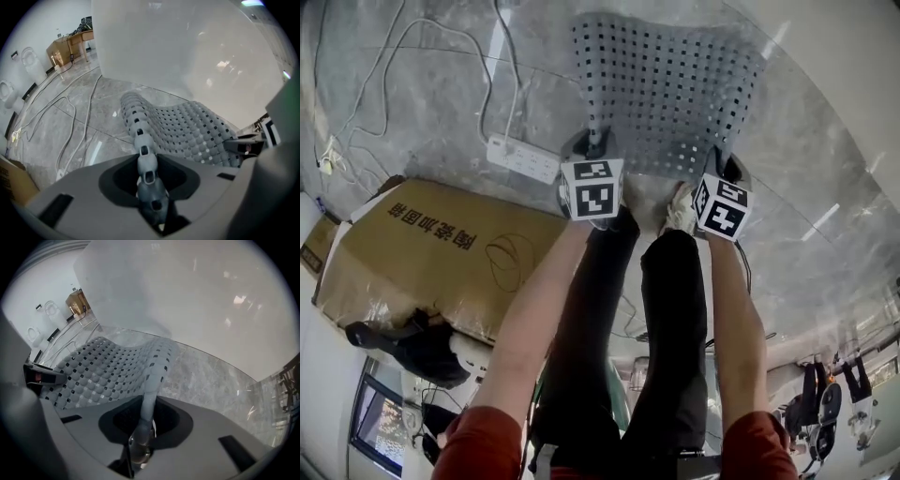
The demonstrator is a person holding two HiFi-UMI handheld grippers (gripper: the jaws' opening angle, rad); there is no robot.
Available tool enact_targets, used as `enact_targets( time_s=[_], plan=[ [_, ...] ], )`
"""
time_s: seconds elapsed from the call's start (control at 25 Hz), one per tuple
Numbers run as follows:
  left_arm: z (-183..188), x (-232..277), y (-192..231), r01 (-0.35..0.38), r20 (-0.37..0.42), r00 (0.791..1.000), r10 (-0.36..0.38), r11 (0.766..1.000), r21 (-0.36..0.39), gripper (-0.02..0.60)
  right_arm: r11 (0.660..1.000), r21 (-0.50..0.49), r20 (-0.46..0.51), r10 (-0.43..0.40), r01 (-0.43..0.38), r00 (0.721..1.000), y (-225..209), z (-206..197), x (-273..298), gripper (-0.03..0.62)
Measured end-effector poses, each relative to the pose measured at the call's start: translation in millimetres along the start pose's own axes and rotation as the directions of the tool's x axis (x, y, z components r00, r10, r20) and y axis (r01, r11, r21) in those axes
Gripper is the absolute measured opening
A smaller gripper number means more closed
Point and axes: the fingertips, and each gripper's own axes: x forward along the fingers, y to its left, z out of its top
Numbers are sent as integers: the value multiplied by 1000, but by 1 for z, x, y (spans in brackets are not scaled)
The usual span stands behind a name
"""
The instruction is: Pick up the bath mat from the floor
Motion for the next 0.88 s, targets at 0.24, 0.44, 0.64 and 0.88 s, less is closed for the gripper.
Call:
enact_targets(
  time_s=[0.24,0.44,0.64,0.88],
  plan=[
    [4,-41,-12,-2,9,1000,2,1000,-13,115,1000,-11,17,-9,9,1000,2,9,-42,67],
    [12,-86,-18,-14,23,1000,15,1000,-28,114,1000,-16,37,0,0,999,6,24,-84,66],
    [29,-138,-21,-33,48,998,36,998,-54,114,999,-39,81,17,-14,997,9,43,-138,64],
    [49,-211,-33,-35,90,995,38,999,-29,114,999,-28,120,19,-16,993,12,67,-213,64]
  ],
)
